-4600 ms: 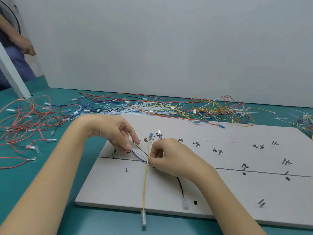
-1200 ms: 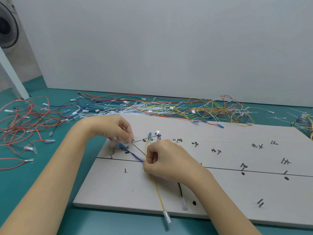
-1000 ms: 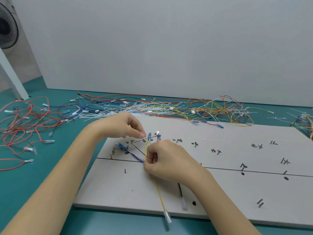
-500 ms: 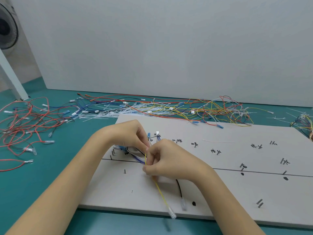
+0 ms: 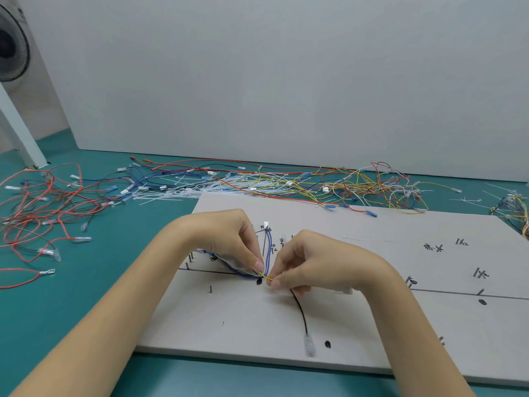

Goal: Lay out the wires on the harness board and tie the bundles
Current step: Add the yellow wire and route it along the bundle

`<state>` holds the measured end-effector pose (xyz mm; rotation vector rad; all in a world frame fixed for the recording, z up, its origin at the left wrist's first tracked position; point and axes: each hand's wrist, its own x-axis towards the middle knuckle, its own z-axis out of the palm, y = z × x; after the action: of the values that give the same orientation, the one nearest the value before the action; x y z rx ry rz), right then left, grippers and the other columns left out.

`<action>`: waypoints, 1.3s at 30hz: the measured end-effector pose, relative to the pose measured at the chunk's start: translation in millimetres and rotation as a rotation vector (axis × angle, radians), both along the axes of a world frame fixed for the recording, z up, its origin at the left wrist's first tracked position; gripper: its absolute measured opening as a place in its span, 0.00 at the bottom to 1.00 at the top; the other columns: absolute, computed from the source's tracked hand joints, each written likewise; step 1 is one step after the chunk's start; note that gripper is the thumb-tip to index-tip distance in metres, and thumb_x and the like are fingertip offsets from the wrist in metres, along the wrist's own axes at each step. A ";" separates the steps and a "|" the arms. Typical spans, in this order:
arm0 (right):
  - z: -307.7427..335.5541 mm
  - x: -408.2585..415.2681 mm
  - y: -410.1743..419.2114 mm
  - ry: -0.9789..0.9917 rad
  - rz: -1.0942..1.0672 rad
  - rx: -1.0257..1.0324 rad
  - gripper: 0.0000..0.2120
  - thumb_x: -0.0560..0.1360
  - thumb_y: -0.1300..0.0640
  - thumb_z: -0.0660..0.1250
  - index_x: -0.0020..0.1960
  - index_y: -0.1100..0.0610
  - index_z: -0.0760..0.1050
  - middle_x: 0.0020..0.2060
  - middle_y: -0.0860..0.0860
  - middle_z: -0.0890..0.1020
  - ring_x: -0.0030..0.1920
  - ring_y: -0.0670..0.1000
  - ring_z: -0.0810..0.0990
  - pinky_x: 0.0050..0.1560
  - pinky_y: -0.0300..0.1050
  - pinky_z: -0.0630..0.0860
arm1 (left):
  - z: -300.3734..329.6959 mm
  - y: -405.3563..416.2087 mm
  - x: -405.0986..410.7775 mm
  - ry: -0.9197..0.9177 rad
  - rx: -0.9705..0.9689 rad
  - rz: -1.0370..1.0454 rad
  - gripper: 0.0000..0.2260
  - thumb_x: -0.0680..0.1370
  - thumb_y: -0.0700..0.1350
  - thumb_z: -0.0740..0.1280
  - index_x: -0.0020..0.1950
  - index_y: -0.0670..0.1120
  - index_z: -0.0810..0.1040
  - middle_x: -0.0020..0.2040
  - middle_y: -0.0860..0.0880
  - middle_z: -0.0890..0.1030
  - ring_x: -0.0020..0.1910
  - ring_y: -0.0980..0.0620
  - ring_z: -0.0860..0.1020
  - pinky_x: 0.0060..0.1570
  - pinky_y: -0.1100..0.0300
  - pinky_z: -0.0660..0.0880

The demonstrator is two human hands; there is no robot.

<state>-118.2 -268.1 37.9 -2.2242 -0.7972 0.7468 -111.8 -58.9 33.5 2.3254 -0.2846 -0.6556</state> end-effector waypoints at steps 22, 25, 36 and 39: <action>-2.1 2.1 -4.6 0.016 -0.016 -0.099 0.04 0.72 0.51 0.72 0.45 0.48 0.85 0.26 0.46 0.78 0.23 0.46 0.68 0.28 0.37 0.64 | -0.3 -5.3 -2.1 0.016 0.023 0.015 0.02 0.69 0.47 0.78 0.41 0.52 0.87 0.41 0.49 0.86 0.37 0.58 0.80 0.42 0.68 0.74; -2.2 2.7 -5.0 0.002 -0.020 -0.117 0.04 0.72 0.51 0.72 0.44 0.48 0.85 0.26 0.46 0.79 0.22 0.46 0.68 0.29 0.39 0.64 | -1.1 -5.2 -1.8 0.012 0.028 0.015 0.02 0.69 0.47 0.78 0.41 0.52 0.87 0.41 0.49 0.86 0.37 0.57 0.80 0.43 0.67 0.74; 0.0 6.9 -12.4 -0.012 -0.057 -0.117 0.03 0.71 0.52 0.72 0.42 0.49 0.85 0.27 0.45 0.80 0.25 0.46 0.68 0.28 0.39 0.66 | -5.2 -9.0 0.5 -0.028 0.088 0.029 0.10 0.66 0.56 0.78 0.38 0.52 0.87 0.36 0.52 0.85 0.33 0.58 0.76 0.39 0.66 0.71; 2.7 9.5 -19.3 -0.026 -0.107 -0.054 0.03 0.70 0.55 0.73 0.39 0.53 0.84 0.28 0.47 0.81 0.29 0.48 0.69 0.29 0.39 0.66 | -6.7 -10.4 0.8 -0.041 0.097 0.032 0.12 0.66 0.57 0.78 0.38 0.50 0.86 0.32 0.54 0.82 0.29 0.59 0.74 0.33 0.68 0.69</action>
<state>-108.7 -287.4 40.6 -2.3089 -0.6712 0.6967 -111.0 -69.3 26.8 2.4336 -0.2390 -0.6189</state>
